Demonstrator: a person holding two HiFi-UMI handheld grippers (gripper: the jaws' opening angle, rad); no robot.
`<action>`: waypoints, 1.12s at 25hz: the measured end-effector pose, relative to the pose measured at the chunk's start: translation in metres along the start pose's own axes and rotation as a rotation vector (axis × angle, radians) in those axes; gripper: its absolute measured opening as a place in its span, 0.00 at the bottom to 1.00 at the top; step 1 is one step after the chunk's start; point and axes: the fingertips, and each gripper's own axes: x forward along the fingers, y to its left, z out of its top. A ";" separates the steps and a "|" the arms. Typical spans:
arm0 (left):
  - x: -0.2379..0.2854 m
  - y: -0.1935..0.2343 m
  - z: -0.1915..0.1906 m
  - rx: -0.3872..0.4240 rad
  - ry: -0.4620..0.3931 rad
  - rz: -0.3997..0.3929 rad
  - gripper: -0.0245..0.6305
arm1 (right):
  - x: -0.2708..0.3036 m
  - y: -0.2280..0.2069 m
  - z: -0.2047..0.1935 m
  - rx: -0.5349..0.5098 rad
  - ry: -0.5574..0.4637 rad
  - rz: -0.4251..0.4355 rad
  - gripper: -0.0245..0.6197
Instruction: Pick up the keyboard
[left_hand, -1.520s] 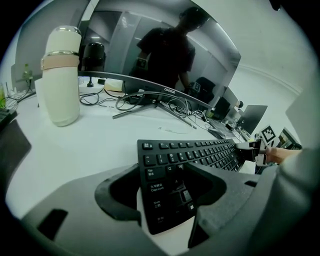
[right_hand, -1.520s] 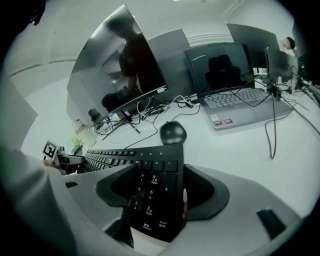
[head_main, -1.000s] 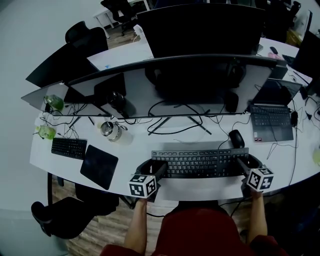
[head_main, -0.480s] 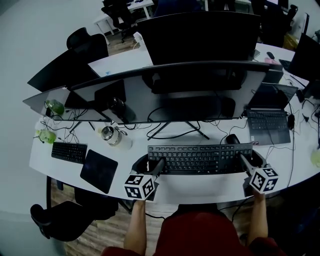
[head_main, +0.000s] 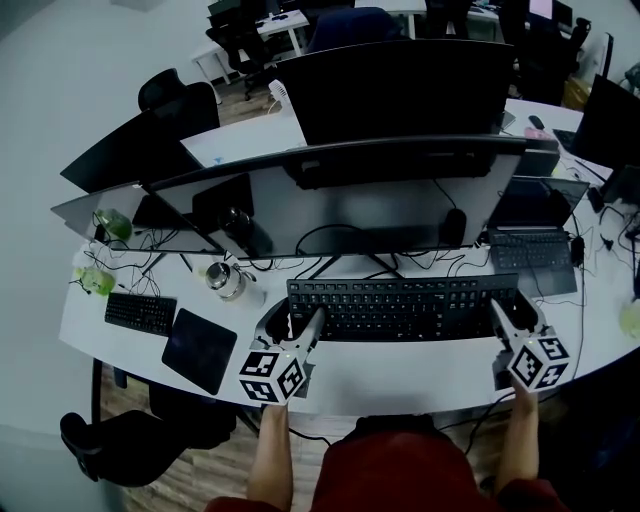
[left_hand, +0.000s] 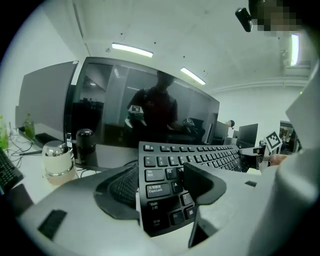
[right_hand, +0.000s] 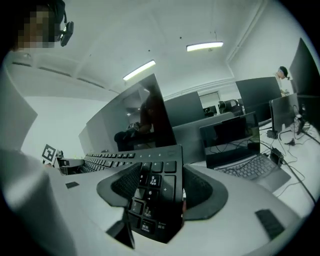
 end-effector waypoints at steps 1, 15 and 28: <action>-0.001 -0.001 0.006 0.005 -0.017 0.001 0.46 | -0.001 0.001 0.007 -0.007 -0.016 0.002 0.45; -0.029 -0.018 0.090 0.064 -0.224 0.012 0.46 | -0.029 0.026 0.091 -0.083 -0.223 0.019 0.45; -0.050 -0.035 0.151 0.130 -0.381 0.031 0.46 | -0.049 0.040 0.154 -0.117 -0.398 0.035 0.44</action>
